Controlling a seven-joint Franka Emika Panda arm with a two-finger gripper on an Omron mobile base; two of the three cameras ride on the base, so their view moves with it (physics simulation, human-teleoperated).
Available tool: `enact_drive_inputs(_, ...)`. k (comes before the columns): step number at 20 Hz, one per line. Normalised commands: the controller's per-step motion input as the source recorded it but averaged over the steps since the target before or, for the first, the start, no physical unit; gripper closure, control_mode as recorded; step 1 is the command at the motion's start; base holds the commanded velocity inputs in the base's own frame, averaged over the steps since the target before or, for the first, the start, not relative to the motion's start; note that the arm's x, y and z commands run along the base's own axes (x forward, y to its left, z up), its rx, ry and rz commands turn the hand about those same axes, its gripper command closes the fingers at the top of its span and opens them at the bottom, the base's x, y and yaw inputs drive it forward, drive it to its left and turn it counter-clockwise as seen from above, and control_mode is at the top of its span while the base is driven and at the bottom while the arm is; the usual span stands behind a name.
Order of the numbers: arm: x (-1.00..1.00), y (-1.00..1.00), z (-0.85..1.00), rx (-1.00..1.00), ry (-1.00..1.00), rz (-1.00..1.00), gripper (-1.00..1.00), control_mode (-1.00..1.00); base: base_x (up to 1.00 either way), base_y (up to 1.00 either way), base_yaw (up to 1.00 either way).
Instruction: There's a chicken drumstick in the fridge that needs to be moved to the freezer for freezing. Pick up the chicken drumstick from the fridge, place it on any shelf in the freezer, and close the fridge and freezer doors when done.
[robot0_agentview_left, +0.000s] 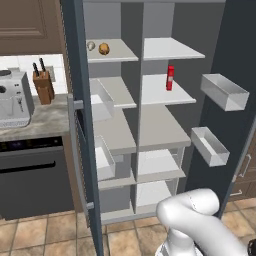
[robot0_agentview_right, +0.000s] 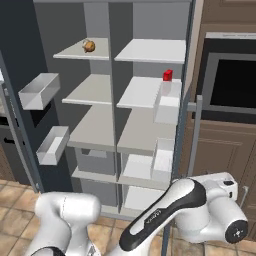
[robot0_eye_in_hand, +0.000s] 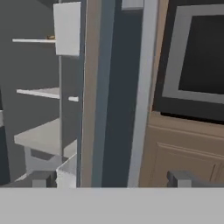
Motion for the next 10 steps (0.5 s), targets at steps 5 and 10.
enact_drive_inputs(5, 0.73, -0.58, -0.28, 0.04, -0.02, 0.10, -1.00, -1.00, 0.00, 0.00, 0.00)
enact_drive_inputs(10, 0.45, -0.51, -0.31, 0.03, -0.04, 0.16, -1.00, -1.00, 0.00, 0.00, 0.00)
